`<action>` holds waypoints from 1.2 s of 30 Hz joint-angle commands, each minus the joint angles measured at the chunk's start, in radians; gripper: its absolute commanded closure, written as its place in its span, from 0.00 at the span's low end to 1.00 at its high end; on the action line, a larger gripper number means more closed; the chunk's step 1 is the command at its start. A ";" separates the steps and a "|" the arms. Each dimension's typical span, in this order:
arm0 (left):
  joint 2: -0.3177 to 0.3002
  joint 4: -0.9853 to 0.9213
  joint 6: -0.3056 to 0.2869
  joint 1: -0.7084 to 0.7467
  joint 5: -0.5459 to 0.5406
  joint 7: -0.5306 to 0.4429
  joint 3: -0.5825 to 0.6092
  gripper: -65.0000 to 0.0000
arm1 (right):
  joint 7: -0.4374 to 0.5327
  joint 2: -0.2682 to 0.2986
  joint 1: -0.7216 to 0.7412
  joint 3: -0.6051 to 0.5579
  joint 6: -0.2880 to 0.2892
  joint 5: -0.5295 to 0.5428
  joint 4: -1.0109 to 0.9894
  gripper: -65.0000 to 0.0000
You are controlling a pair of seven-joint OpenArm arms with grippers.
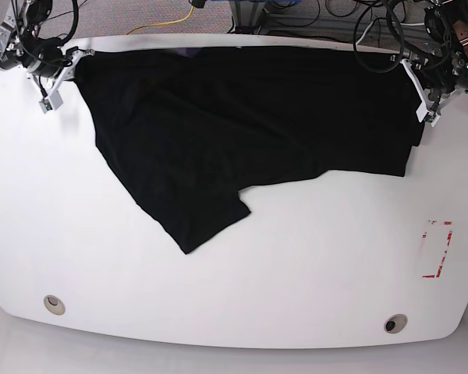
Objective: Layout the t-shirt on the table in an organized manner, then fold the t-shirt properly
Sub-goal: 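Pull both held corners back toward the arm bases, stretching the shirt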
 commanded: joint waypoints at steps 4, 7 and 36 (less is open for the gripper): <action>-0.025 0.020 0.001 0.000 0.019 0.006 -0.009 0.51 | 0.002 0.028 -0.007 0.018 -0.009 -0.017 0.041 0.95; -0.027 0.020 0.001 0.000 0.019 0.006 -0.011 0.46 | 0.002 0.028 -0.007 0.018 -0.009 -0.017 0.042 0.91; -0.116 0.112 0.001 -0.044 0.017 0.006 -0.081 0.41 | -0.063 0.027 -0.001 0.153 -0.009 -0.014 0.186 0.35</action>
